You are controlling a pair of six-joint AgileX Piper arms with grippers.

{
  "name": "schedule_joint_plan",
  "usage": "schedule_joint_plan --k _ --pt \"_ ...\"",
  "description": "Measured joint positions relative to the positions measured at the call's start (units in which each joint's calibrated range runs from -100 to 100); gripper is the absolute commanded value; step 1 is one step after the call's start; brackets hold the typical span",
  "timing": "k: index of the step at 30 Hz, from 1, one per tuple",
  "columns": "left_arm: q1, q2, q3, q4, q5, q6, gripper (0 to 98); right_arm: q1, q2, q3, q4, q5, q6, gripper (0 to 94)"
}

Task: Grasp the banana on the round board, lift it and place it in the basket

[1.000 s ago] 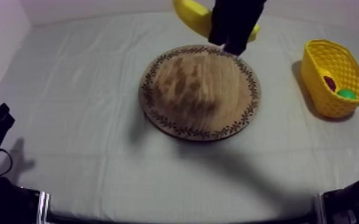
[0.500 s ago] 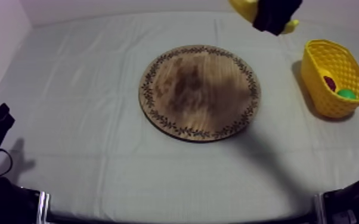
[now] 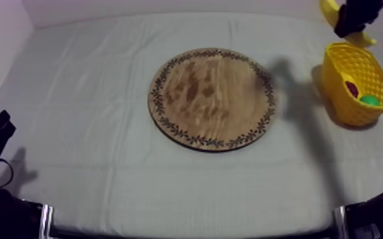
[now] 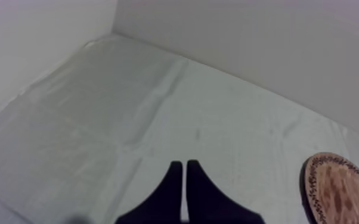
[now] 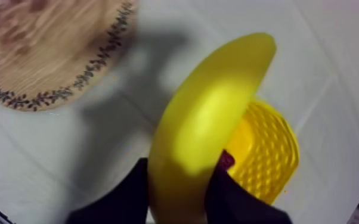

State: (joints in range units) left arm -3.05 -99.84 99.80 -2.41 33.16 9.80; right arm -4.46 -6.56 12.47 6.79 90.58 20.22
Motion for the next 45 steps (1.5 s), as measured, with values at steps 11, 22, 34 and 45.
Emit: schedule_joint_plan --k 11,22,34,45 --pt "0.0 0.0 0.0 0.0 0.0 0.0 0.1 10.44 1.76 -0.07 0.49 -0.64 -0.1 24.8" --pt "0.0 0.0 0.0 0.0 0.0 0.0 0.1 13.5 6.16 1.4 0.3 -2.96 -0.98 25.8" --pt "0.0 0.0 0.0 0.0 0.0 0.0 0.1 14.28 17.8 6.86 0.52 -11.47 -2.96 33.8" --pt "0.0 0.0 0.0 0.0 0.0 0.0 0.1 14.23 24.06 8.4 0.41 -14.59 -4.38 70.3"
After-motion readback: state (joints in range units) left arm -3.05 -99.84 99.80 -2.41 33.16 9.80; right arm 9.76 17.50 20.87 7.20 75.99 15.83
